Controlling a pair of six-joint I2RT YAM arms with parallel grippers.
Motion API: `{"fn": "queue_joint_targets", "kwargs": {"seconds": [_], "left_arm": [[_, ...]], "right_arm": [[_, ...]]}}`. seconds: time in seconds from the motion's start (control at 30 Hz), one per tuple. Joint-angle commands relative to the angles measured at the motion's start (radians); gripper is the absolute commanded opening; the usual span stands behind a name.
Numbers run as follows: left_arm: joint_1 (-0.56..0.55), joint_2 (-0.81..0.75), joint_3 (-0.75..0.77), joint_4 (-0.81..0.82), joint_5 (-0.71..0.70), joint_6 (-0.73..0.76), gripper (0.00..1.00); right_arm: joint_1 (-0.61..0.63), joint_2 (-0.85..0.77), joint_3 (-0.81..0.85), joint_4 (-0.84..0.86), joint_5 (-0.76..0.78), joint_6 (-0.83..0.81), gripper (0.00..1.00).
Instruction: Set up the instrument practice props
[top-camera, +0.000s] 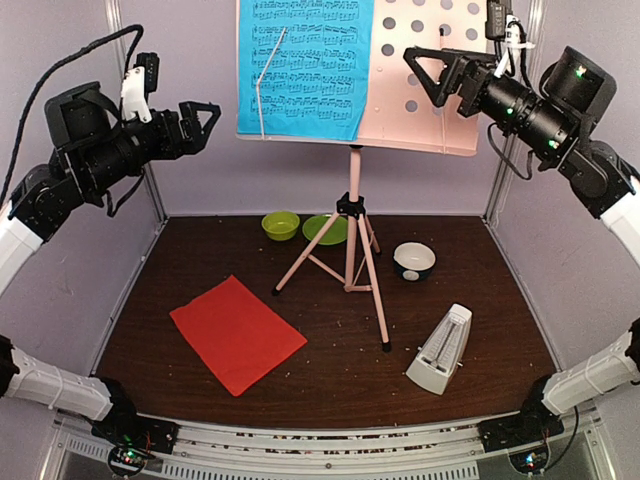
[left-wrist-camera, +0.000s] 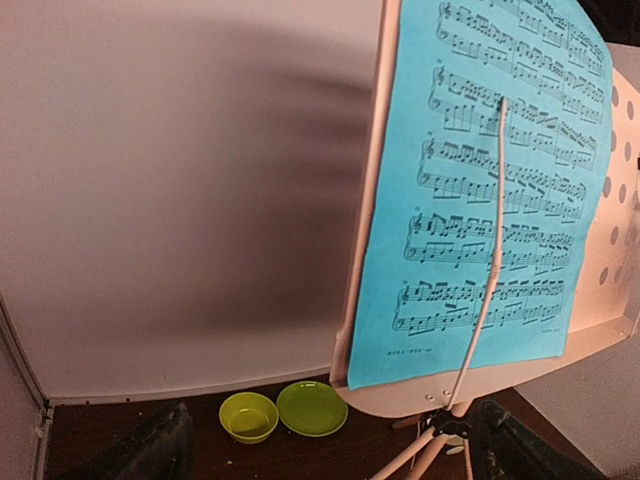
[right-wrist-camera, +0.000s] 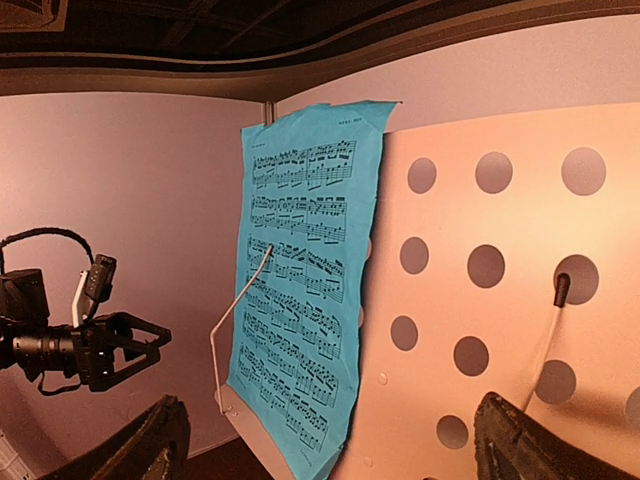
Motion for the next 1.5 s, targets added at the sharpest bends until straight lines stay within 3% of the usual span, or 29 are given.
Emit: {"fn": "queue_joint_targets", "kwargs": {"seconds": [0.0, 0.33, 0.53, 0.73, 0.87, 1.07, 1.23, 1.47], "left_arm": [[0.047, -0.04, -0.07, -0.076, 0.023, -0.133, 0.98], [0.193, -0.075, -0.246, -0.154, 0.176, -0.33, 0.98], [0.337, -0.097, -0.423, -0.179, 0.347, -0.445, 0.98], [0.441, -0.108, -0.56, -0.281, 0.367, -0.446, 0.98], [0.586, -0.115, -0.682, -0.309, 0.437, -0.448, 0.98], [0.776, -0.11, -0.914, -0.145, 0.595, -0.492, 0.98], [0.856, -0.088, -1.007, 0.001, 0.616, -0.491, 0.98], [0.956, 0.044, -1.109, 0.263, 0.753, -0.488, 0.98]], "right_arm": [[0.0, -0.054, -0.021, -0.019, 0.027, 0.027, 1.0], [0.011, -0.157, -0.085, -0.165, 0.021, 0.038, 1.0], [0.076, -0.23, -0.16, -0.316, 0.002, 0.006, 1.0], [0.179, -0.302, -0.273, -0.434, 0.001, -0.003, 0.98], [0.233, -0.352, -0.392, -0.429, 0.013, 0.052, 0.97], [0.274, -0.386, -0.549, -0.365, 0.02, 0.125, 0.95], [0.281, -0.4, -0.596, -0.315, 0.031, 0.152, 0.95], [0.281, -0.402, -0.599, -0.314, 0.043, 0.148, 0.95]]}}
